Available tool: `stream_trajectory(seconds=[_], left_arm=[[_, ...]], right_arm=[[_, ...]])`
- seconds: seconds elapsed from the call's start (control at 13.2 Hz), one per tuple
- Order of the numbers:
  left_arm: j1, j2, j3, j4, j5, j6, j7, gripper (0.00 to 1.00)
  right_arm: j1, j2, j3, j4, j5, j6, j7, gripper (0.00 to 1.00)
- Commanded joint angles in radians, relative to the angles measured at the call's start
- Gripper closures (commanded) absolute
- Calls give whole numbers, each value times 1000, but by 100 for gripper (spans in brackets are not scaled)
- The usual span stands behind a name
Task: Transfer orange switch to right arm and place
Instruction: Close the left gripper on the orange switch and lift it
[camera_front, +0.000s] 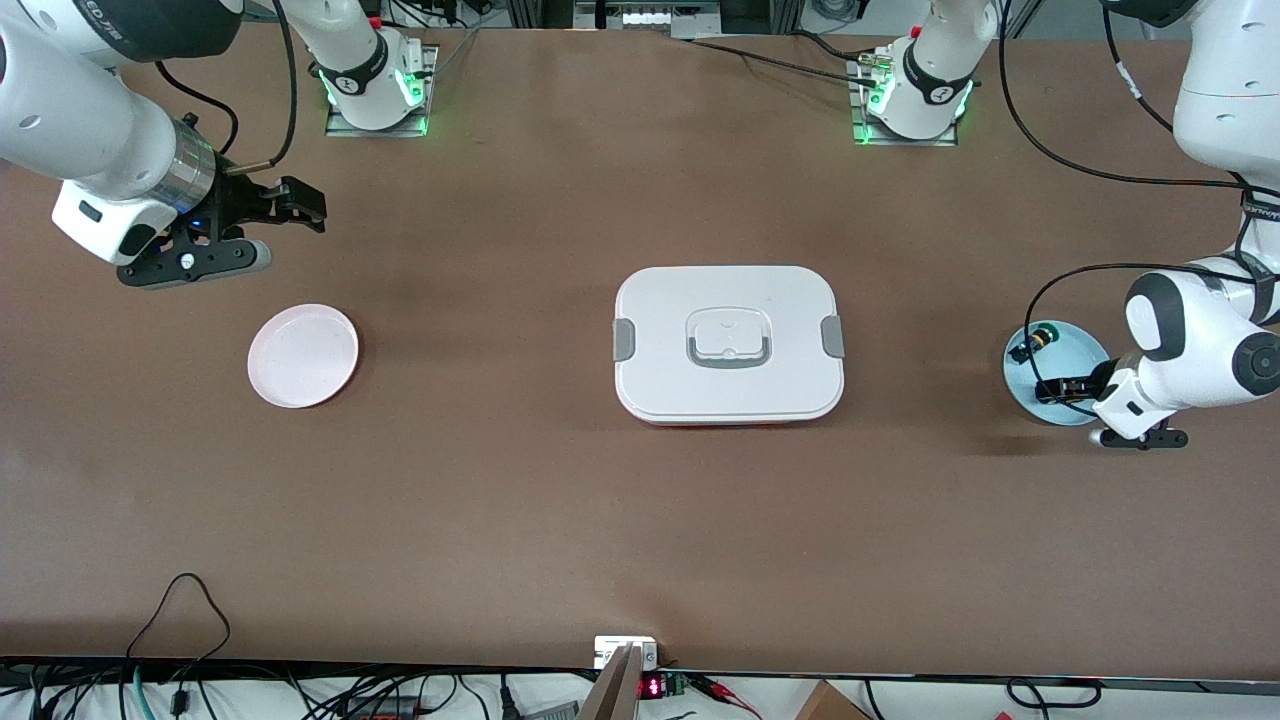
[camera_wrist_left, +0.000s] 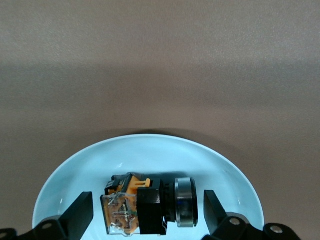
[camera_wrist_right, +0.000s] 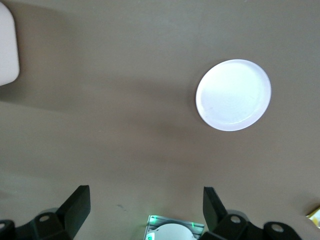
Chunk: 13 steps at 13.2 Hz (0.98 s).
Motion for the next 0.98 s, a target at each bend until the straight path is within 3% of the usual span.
stream_trajectory(seconds=[0.0, 0.3, 0.6, 0.83, 0.91], left_arm=[[12, -7, -11, -20, 11, 8, 15, 15], [11, -7, -13, -13, 5, 1, -2, 62], [8, -12, -14, -7, -35, -34, -8, 63], [8, -59, -19, 30, -39, -209, -15, 84], [5, -67, -25, 80, -39, -294, -17, 86]], right_arm=[[-3, 0, -6, 11, 40, -33, -6, 0], [-34, 10, -11, 10, 3, -36, -8, 0], [-36, 11, -9, 13, 3, -30, 4, 0], [-42, 13, -11, 11, 19, -27, -6, 0], [-40, 16, -9, 11, 19, -23, -8, 0]])
